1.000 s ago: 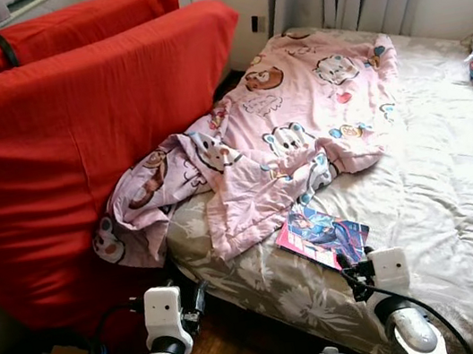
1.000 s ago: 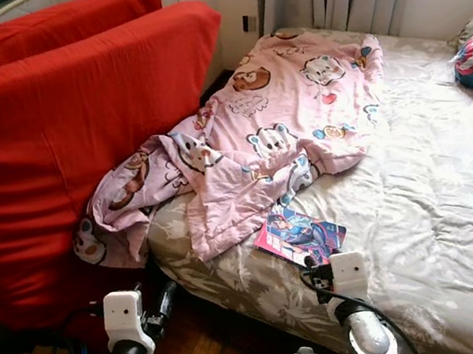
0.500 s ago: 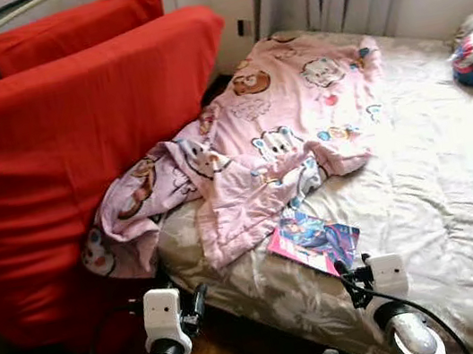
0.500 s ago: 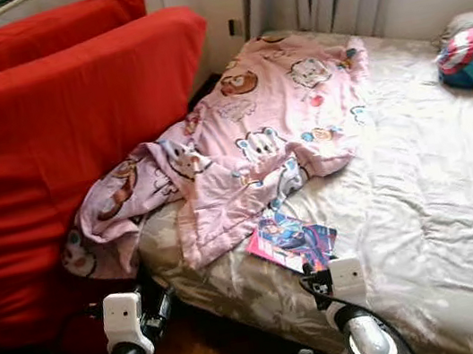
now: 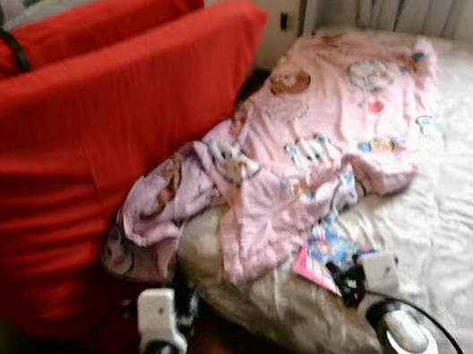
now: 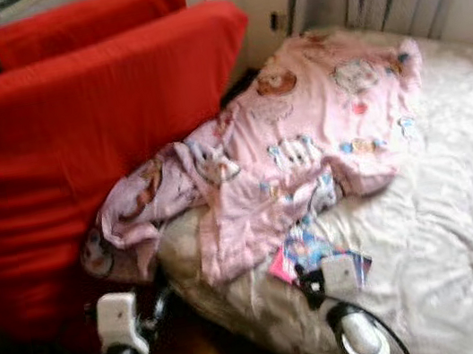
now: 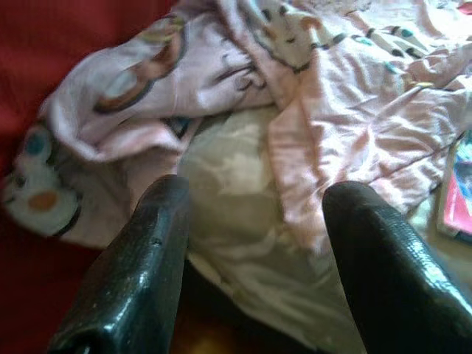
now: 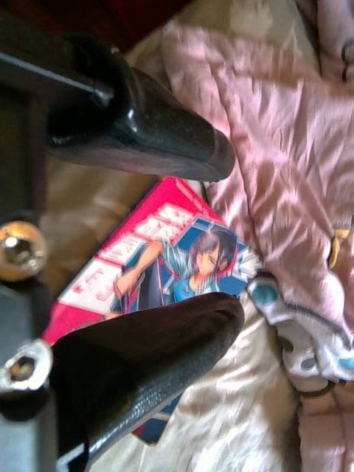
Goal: Clean up the room
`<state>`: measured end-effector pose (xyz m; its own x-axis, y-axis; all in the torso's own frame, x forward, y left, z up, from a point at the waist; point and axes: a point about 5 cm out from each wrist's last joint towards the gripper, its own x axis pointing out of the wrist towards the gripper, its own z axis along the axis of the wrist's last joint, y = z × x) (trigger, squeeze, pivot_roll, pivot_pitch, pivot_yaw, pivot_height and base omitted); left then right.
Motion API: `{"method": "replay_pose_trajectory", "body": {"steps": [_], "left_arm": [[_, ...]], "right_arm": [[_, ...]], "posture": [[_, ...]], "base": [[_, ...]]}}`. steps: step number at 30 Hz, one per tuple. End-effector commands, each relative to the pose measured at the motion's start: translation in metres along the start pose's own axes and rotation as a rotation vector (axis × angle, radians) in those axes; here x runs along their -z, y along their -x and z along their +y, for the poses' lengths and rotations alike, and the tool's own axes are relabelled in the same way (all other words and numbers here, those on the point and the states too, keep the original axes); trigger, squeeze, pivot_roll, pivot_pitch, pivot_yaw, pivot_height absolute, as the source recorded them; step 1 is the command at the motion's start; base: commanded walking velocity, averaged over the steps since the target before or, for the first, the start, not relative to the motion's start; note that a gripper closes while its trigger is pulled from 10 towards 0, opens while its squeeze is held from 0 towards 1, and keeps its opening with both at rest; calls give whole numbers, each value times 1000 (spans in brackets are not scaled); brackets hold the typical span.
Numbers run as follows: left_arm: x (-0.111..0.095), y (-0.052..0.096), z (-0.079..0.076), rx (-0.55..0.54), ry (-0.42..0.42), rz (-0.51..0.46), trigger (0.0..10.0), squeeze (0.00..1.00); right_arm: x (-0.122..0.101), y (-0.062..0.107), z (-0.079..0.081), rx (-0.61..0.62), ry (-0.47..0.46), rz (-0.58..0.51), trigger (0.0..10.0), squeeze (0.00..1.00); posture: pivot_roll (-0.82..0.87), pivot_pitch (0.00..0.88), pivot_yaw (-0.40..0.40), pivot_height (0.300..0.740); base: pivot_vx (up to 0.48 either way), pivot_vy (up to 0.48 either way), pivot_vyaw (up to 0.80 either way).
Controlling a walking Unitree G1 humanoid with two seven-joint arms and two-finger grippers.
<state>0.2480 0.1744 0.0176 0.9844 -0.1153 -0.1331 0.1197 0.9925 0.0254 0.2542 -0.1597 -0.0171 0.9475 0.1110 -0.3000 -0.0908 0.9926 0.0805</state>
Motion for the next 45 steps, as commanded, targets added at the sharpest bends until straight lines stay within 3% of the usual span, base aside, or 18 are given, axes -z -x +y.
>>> {"method": "replay_pose_trajectory", "body": {"steps": [1, 14, 20, 24, 38, 45], "left_arm": [[3, -1, -9, 18, 23, 15, 10000, 0], [1, -2, -10, 31, 24, 2, 10000, 0], [1, 0, -11, 45, 19, 2, 10000, 0], [2, 2, -10, 49, 15, 3, 10000, 0], [1, 12, -4, 44, -5, 9, 10000, 0], [0, 13, -2, 44, -13, 14, 10000, 0]], "right_arm": [[7, 5, -9, 19, 5, 35, 10000, 0], [7, 0, -7, 16, -18, 66, 10000, 0], [11, 1, -11, 72, -27, 112, 10000, 0], [13, 1, -10, 77, -37, 119, 10000, 0], [7, -5, -17, 167, -122, 116, 10000, 0], [5, -9, -9, 152, -114, 137, 10000, 0]], "posture": [[17, 76, -48, 651], [22, 63, -43, 651], [32, 69, -35, 651], [36, 75, -32, 631], [74, 145, -8, 626], [82, 156, -5, 626]], "base": [[307, 0, 0], [117, 0, 0], [0, 0, 0], [0, 0, 0], [0, 0, 0], [0, 0, 0]]}}
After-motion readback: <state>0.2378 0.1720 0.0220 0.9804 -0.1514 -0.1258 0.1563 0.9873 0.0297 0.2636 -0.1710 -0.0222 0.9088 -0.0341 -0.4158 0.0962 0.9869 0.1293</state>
